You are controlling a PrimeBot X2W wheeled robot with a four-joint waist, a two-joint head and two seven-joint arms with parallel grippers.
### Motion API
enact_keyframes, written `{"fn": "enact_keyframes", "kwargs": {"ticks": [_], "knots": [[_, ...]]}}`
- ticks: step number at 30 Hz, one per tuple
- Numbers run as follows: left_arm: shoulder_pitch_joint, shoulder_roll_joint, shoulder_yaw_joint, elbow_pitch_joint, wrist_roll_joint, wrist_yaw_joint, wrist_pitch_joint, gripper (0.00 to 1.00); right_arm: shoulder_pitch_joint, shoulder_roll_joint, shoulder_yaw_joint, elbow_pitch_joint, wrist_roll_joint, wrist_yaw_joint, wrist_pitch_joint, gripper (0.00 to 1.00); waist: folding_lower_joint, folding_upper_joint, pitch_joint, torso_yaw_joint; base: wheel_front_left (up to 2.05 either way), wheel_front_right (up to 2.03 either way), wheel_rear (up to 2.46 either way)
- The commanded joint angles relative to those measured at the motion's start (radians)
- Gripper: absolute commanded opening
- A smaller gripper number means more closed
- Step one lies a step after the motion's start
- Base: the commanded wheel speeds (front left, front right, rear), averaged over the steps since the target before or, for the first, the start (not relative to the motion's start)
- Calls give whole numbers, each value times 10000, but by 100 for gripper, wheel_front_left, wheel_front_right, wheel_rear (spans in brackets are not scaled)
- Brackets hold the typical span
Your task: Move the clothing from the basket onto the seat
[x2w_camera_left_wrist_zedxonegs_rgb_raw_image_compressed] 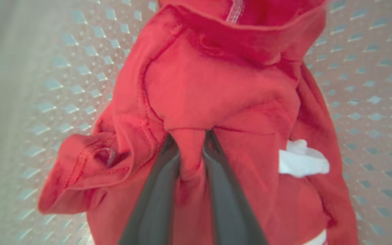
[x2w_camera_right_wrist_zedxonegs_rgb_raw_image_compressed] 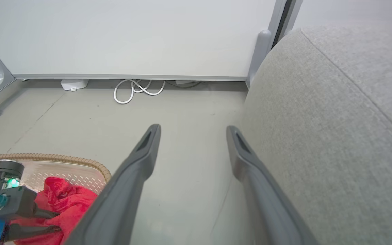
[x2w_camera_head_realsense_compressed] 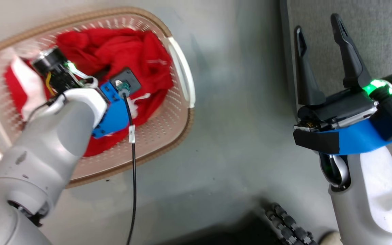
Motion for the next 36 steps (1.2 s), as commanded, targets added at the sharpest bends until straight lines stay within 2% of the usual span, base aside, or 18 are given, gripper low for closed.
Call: {"fn": "enact_keyframes", "kwargs": {"ticks": [1,7,15,27,36], "knots": [[95,-107,115,-67,-121,62,-290,0,138,-19,-61,87,-97,1,-35,100,0,0,-450,359,0,0,0],[541,-644,459,-228,-615,139,-1255,0,345,-24,-206,459,-439,1,-35,100,0,0,-1481,948,0,0,0],[1113,-989,1047,-1149,-1143,340,-1562,0,647,-24,-322,840,-697,1,-35,100,0,0,-2872,1608,0,0,0],[2491,-532,2559,-3843,-1292,696,-1557,0,1549,-25,-400,1425,-692,1,-35,100,0,0,-5350,1987,0,0,0],[3360,-439,3877,-5223,-1252,725,-1557,0,2505,-24,-439,1789,-592,1,-35,100,0,0,-6955,2038,0,0,0]]}}
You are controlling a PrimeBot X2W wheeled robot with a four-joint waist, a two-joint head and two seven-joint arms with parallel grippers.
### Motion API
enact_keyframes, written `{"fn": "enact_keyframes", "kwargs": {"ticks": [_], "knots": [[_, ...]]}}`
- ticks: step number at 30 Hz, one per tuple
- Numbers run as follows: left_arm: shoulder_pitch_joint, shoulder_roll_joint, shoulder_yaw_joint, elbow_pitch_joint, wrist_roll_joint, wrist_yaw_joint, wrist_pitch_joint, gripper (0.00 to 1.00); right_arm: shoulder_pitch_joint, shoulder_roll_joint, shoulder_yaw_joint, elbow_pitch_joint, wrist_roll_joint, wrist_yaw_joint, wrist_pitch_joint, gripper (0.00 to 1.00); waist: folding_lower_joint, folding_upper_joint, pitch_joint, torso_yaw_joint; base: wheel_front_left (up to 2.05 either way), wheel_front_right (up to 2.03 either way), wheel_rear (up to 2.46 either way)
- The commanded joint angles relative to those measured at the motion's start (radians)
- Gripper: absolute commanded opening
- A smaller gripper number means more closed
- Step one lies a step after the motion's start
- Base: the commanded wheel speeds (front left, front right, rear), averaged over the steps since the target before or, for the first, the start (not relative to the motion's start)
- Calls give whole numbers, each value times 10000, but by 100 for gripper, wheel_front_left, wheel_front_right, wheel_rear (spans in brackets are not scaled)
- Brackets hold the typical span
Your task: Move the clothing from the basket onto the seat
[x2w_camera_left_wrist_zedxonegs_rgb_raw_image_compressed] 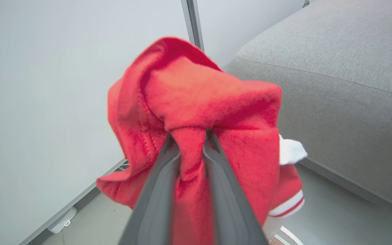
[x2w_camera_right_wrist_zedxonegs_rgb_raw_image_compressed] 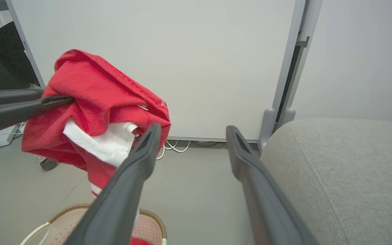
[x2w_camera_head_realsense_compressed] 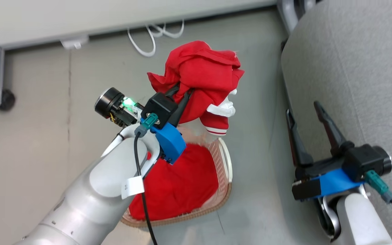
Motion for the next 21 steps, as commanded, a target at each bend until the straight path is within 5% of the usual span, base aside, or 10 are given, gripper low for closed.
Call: {"fn": "enact_keyframes", "kwargs": {"ticks": [1,21], "knots": [[224,50,194,-194,82,17,-50,0,302,-28,-12,52,36,1,-35,100,3,-1,-689,63,0,0,0],[1481,-243,911,-1096,634,-336,-51,0,1701,-28,174,332,358,1,-35,100,3,-1,-2389,416,0,0,0]]}}
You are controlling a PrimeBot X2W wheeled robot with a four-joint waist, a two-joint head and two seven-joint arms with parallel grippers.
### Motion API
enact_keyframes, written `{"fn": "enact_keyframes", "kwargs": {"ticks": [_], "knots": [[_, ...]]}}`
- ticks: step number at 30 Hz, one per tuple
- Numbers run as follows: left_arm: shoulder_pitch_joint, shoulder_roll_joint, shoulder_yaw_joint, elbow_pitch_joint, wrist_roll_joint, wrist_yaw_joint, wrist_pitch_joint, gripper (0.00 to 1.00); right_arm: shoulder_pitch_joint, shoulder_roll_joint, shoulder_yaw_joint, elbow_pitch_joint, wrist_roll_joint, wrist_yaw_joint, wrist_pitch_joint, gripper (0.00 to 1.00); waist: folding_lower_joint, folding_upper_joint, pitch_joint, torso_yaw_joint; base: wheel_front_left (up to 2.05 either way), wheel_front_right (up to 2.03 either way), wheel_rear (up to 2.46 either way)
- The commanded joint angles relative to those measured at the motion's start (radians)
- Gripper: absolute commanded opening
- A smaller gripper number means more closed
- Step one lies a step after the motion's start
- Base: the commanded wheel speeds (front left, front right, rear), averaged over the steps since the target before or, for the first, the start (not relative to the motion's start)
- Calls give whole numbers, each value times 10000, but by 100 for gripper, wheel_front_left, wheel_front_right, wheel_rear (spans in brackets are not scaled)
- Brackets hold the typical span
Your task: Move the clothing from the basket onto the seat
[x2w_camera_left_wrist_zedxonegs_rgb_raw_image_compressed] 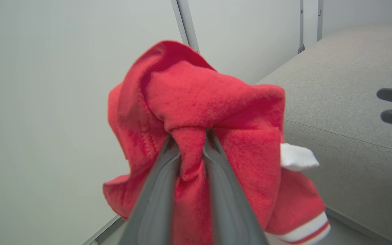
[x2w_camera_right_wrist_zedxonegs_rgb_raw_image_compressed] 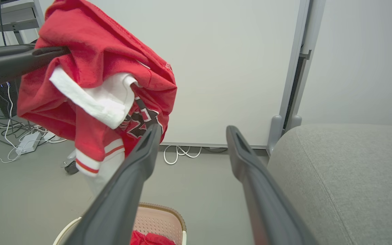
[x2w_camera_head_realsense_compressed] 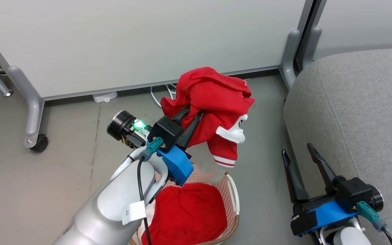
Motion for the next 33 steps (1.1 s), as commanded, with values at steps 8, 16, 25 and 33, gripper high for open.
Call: {"fn": "enact_keyframes", "kwargs": {"ticks": [8,16,25,33], "knots": [[93,-120,183,-155,239,-99,-51,0,111,-26,327,98,213,1,-35,100,2,-1,-116,146,0,0,0],[-177,-405,172,-260,397,-188,-51,0,-389,-26,1428,550,413,1,-35,100,2,-1,19,514,0,0,0],[-410,-687,45,-458,535,-275,-51,0,-1650,-28,2408,1862,578,1,-35,100,2,-1,300,1021,0,0,0],[-440,-824,-63,-615,585,-319,-51,0,-2750,-28,2741,2466,829,1,-35,100,2,-1,438,1336,0,0,0]]}}
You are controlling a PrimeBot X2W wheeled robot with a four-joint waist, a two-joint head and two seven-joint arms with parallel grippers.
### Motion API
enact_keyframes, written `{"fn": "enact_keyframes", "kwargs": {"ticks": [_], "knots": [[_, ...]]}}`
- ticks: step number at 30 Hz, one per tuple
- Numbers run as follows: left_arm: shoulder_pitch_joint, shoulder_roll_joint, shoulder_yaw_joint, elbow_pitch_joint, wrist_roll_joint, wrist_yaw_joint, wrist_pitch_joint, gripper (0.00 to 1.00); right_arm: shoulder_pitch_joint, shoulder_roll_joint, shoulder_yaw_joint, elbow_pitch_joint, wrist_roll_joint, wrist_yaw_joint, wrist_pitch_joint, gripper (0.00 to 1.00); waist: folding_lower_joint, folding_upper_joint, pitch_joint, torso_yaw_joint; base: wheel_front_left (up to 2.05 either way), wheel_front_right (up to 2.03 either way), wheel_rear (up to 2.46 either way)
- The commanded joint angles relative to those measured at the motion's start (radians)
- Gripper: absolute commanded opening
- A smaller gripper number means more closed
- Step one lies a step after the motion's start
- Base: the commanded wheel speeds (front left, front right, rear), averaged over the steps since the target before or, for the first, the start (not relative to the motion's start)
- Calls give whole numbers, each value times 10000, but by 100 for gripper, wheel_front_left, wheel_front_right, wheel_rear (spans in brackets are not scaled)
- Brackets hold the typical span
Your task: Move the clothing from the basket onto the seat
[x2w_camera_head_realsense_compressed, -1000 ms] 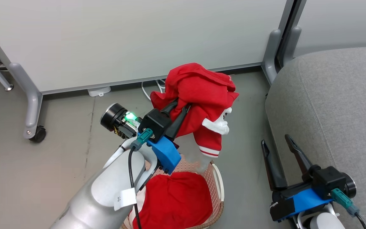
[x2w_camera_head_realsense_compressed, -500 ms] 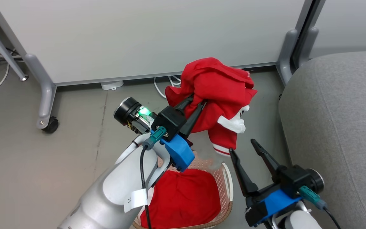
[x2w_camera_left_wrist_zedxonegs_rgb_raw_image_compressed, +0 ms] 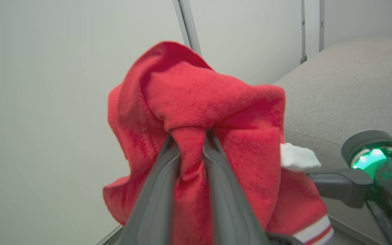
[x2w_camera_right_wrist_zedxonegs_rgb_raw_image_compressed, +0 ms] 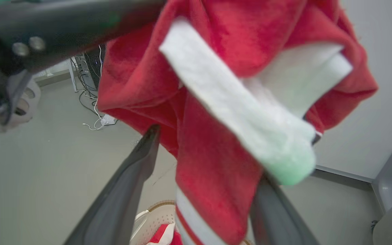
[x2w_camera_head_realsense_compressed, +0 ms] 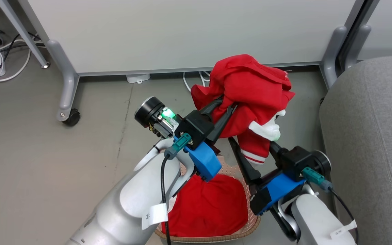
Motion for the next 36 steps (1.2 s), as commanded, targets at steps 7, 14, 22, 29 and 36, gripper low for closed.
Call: {"fn": "enact_keyframes", "kwargs": {"ticks": [7,14,22,29,36], "knots": [[-14,-64,44,-18,36,-47,-51,0,-316,-28,19,-125,136,1,-35,0,-1,-1,53,52,0,0,0],[14,-74,163,46,117,-48,-51,0,-257,-28,62,-188,134,1,-35,0,-1,-1,56,-8,0,0,0],[71,-84,232,55,187,-76,-51,0,-185,-28,62,-239,174,1,-35,0,-1,-1,28,-55,0,0,0],[104,-86,390,-100,330,-51,-51,100,-209,-28,101,-250,195,1,-35,0,-1,-1,59,-76,0,0,0],[174,-85,520,-184,448,-37,-50,100,-226,-28,92,-260,136,1,-35,0,-1,-1,80,-90,0,0,0]]}}
